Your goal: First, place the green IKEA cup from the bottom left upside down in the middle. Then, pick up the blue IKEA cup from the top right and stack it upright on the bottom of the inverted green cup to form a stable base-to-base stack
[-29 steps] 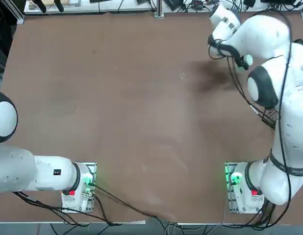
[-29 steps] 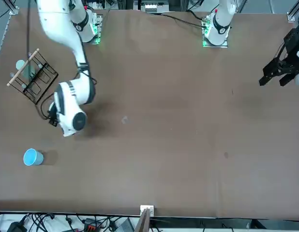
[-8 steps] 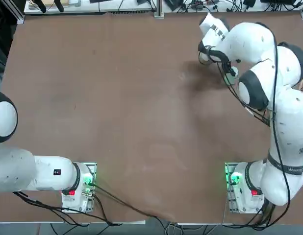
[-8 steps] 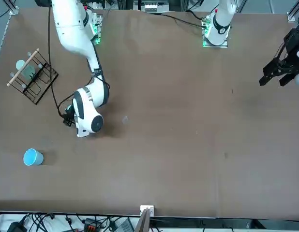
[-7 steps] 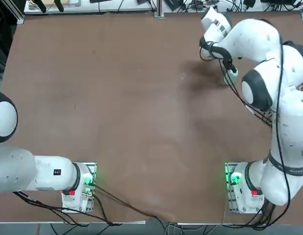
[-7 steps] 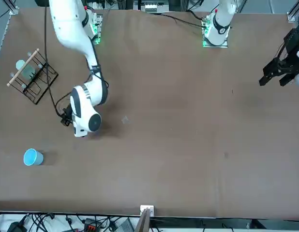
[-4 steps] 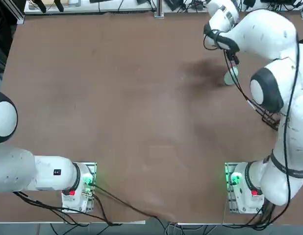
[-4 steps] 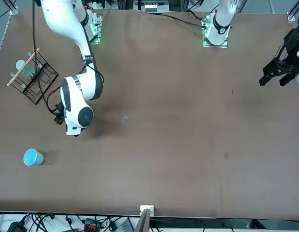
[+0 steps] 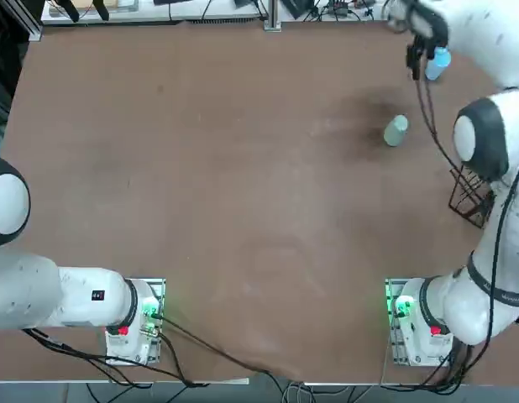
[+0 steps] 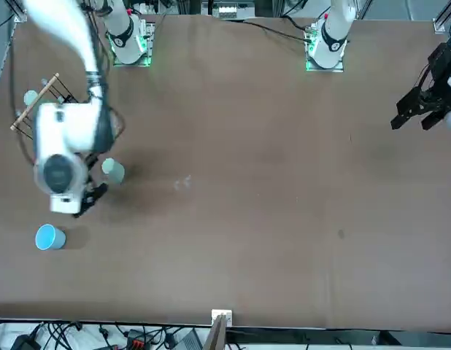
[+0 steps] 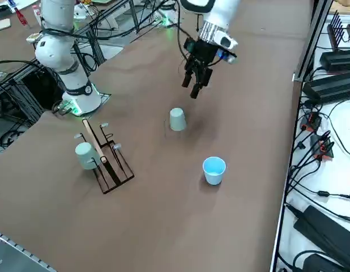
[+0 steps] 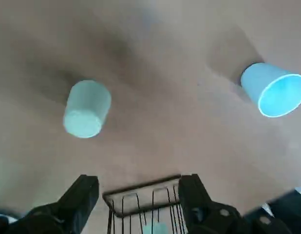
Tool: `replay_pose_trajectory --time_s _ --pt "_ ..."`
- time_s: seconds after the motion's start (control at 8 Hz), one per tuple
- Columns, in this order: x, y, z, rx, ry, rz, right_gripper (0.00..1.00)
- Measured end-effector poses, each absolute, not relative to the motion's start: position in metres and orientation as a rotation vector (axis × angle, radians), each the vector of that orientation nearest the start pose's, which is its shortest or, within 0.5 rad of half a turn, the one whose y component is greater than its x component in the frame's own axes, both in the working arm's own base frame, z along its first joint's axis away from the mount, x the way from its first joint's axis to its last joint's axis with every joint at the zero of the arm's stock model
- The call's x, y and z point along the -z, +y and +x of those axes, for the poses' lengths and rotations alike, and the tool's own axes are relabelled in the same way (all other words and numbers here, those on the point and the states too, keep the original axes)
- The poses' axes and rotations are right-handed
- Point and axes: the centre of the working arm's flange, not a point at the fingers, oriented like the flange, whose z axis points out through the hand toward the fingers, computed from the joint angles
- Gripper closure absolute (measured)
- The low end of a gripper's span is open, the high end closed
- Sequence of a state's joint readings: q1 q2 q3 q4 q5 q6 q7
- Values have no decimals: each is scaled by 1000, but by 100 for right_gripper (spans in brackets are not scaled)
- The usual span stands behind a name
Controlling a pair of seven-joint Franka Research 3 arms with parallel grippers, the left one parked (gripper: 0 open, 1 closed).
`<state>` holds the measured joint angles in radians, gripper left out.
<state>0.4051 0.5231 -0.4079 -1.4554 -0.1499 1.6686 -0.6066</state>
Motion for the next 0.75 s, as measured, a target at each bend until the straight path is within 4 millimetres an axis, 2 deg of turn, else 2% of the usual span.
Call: replay_pose_trajectory --time_s 0.25,0.38,0.62,0.75 --pt "-390 -47 677 -376 -847 -3157 0" --pt "-391 -82 683 -255 -789 -3160 0" --pt "-385 -128 694 -19 -753 -3137 0" --pt "-373 -144 700 74 -748 -3131 0"
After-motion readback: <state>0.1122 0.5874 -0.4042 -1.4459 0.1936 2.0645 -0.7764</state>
